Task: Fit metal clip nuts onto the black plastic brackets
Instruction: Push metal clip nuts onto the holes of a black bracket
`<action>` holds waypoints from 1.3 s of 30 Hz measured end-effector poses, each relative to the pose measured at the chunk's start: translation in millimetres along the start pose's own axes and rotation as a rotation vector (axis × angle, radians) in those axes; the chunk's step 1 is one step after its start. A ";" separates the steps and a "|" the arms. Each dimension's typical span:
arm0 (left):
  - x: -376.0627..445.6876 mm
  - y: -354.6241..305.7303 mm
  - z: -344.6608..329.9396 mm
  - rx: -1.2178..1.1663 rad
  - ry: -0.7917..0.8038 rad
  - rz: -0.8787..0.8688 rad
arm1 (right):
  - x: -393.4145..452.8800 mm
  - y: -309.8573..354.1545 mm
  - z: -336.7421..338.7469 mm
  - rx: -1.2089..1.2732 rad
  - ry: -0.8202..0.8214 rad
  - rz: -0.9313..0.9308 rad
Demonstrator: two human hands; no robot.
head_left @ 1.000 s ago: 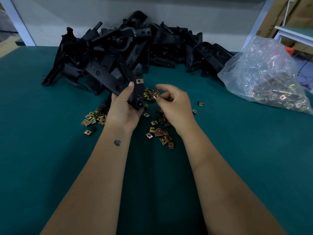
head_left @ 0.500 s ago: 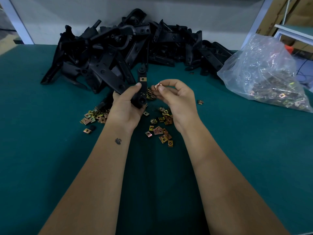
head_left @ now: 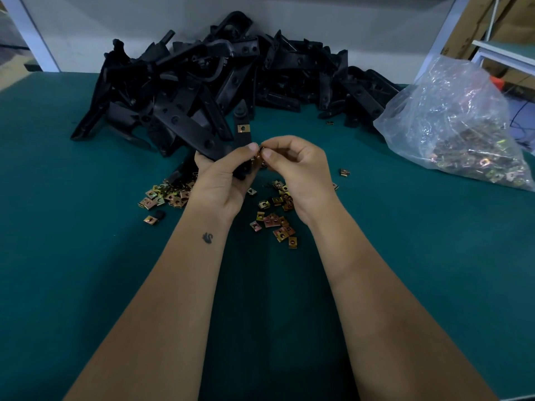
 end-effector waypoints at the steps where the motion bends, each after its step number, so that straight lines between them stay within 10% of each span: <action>1: 0.2 -0.6 -0.1 0.012 0.005 -0.017 | 0.0 -0.2 0.4 0.000 -0.001 -0.004; 14: 7.0 -17.1 12.0 0.020 -0.105 -0.181 | -1.0 -4.8 1.7 0.013 0.002 -0.089; 39: -0.8 6.6 1.6 -0.036 0.053 0.143 | -3.8 -7.1 -0.8 0.296 0.061 -0.290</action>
Point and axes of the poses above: each hand's wrist, its own x-axis towards the middle knuckle, its own z-axis out of the back of the hand, y = z × x, the point moved 8 cm from there along x, towards the middle knuckle, and after that the axes turned 14 degrees about -y, right-handed, at the moved point
